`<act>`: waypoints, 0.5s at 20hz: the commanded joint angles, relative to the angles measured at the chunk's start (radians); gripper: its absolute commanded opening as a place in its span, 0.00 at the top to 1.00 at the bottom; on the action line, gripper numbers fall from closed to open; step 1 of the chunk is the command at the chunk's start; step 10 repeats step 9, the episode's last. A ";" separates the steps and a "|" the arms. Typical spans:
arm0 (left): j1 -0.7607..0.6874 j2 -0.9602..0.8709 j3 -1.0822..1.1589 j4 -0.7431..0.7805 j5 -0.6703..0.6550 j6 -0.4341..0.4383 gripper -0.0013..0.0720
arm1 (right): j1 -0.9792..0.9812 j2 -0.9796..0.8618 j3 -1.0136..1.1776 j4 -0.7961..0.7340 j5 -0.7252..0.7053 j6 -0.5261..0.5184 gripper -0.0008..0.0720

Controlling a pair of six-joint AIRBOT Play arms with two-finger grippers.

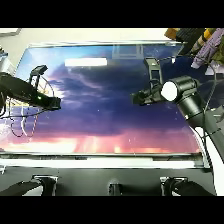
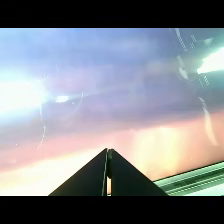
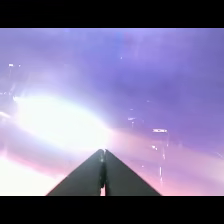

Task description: Fold the clothes and pants, and hang the long-sleeved shirts on hangers.

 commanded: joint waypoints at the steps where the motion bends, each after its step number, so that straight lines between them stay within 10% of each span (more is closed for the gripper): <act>1: -0.002 0.002 -0.008 0.001 0.001 0.001 0.96 | 0.015 -0.002 0.001 -0.008 0.039 -0.003 0.93; 10: -0.002 0.002 -0.008 0.001 0.001 0.000 0.96 | 0.015 -0.002 0.001 -0.008 0.032 -0.003 0.93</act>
